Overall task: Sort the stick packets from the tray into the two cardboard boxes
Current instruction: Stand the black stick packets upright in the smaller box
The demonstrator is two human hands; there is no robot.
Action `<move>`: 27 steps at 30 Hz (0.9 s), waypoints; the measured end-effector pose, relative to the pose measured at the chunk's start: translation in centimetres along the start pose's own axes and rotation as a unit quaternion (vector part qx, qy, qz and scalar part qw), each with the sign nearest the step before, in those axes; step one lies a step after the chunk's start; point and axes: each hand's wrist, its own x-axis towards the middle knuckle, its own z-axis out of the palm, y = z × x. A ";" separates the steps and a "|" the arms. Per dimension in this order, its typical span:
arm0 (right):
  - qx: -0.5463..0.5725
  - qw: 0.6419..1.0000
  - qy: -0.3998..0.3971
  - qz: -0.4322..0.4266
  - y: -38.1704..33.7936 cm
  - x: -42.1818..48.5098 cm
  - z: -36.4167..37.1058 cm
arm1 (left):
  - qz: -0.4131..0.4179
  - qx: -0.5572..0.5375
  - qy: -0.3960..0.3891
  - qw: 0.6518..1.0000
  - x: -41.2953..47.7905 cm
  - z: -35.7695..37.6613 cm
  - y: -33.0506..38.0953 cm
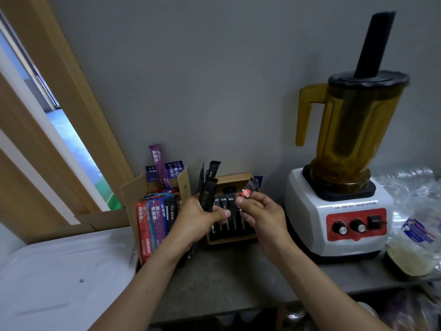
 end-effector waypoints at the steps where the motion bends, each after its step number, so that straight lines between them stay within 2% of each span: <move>1: -0.024 1.000 0.001 -0.001 0.3 -0.1 -0.1 | -0.003 -0.016 0.009 1.000 -0.1 0.0 -0.2; 11: -0.104 0.994 -0.011 -0.014 0.7 0.0 -0.4 | -0.025 -0.038 0.031 0.999 -0.3 0.4 -2.4; 21: -0.114 0.993 -0.033 -0.022 1.3 0.7 -0.2 | -0.040 -0.032 0.009 0.999 -0.5 0.1 -3.0; 25: -0.216 0.974 0.005 -0.069 1.9 1.9 -0.3 | -0.005 0.002 0.041 0.999 -0.4 -0.2 -2.6; 27: -0.276 0.959 -0.005 -0.064 2.8 2.7 -0.3 | 0.010 -0.008 0.055 0.998 -0.2 -0.2 -2.2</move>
